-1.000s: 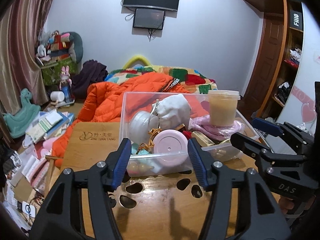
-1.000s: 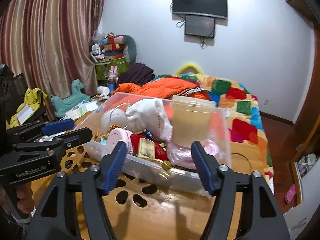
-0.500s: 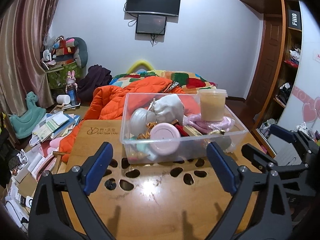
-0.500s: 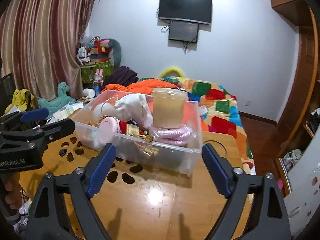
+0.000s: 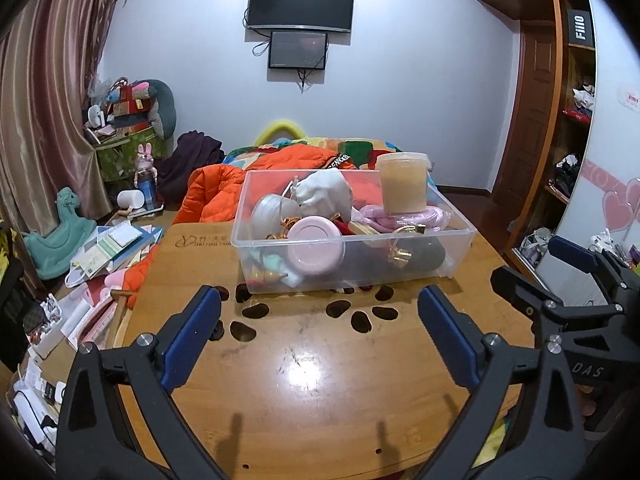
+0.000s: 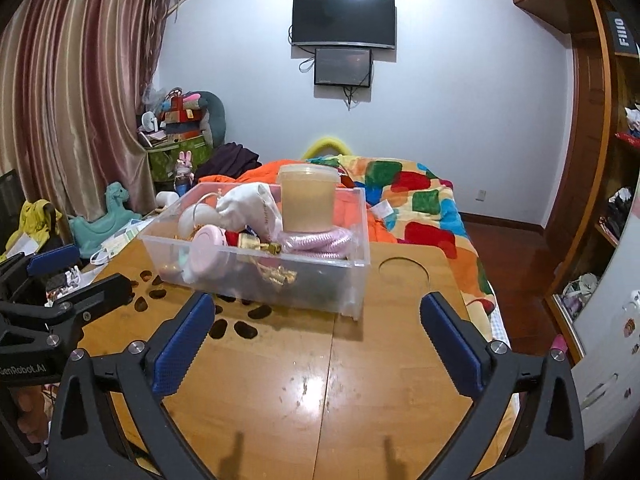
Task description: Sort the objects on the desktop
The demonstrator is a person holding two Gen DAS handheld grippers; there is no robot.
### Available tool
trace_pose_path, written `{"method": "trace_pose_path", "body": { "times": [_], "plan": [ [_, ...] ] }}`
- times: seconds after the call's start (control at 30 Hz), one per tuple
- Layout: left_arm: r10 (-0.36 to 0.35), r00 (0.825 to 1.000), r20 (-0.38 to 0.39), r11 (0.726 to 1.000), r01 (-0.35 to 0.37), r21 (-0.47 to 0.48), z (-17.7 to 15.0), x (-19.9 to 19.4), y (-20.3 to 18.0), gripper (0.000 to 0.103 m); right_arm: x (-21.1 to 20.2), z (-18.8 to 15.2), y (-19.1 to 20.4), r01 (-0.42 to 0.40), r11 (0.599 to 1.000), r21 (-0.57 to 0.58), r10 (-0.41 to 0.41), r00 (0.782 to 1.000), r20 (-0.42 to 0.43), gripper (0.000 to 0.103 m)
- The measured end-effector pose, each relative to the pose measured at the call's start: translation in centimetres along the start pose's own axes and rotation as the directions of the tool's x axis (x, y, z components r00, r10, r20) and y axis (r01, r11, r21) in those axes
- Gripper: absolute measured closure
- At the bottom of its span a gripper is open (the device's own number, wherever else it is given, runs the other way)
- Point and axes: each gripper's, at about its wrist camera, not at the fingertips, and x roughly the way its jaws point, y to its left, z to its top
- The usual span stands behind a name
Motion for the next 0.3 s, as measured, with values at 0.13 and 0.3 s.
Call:
{"method": "trace_pose_path", "body": {
  "times": [0.13, 0.3],
  "plan": [
    [-0.001, 1.000, 0.012, 1.000, 0.001, 0.002, -0.04, -0.13, -0.12, 0.003, -0.06, -0.24, 0.33, -0.001, 1.000, -0.016, 0.001, 1.000, -0.001, 0.001],
    [0.003, 1.000, 0.030, 1.000, -0.003, 0.022, -0.02, -0.38, -0.55, 0.003, 0.11, -0.31, 0.60, 0.003, 1.000, -0.027, -0.003, 1.000, -0.005, 0.001]
  ]
}}
